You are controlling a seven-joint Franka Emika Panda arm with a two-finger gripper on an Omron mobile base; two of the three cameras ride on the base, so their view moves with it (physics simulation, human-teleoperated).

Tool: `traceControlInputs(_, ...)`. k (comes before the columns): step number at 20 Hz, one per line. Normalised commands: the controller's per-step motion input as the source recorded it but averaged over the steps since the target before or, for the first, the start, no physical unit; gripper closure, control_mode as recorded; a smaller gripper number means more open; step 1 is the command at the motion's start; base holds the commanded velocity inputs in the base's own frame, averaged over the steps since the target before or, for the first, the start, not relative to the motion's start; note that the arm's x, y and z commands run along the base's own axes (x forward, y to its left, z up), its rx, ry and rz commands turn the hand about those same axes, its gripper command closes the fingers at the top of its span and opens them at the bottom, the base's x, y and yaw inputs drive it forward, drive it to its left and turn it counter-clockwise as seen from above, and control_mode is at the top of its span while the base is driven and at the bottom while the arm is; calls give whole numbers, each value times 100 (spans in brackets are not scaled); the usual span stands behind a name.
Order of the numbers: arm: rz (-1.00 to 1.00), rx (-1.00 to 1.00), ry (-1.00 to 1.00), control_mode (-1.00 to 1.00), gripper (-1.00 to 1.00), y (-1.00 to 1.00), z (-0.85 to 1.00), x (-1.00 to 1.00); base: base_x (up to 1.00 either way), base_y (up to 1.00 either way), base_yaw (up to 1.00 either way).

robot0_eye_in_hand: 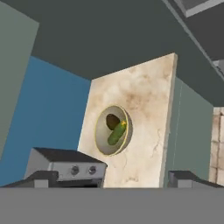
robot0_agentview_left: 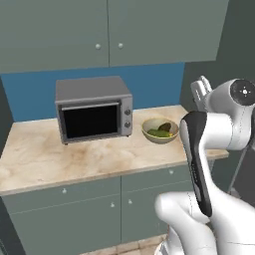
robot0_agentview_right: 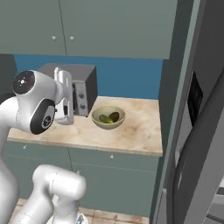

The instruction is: Place the bowl with the cucumber and avocado on the top shelf of the fridge. Place the bowl with the chicken drumsticks on the second highest shelf of the fridge.

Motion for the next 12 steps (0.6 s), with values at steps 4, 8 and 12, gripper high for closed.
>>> traceControlInputs(4,0,0,0,100,-100,0,0,0,87,0,-10)
traceControlInputs(8,0,0,11,-100,-100,-21,-23,22,33,0,-5)
traceControlInputs(12,1,1,39,-100,-100,-55,-81,42,0,0,0)
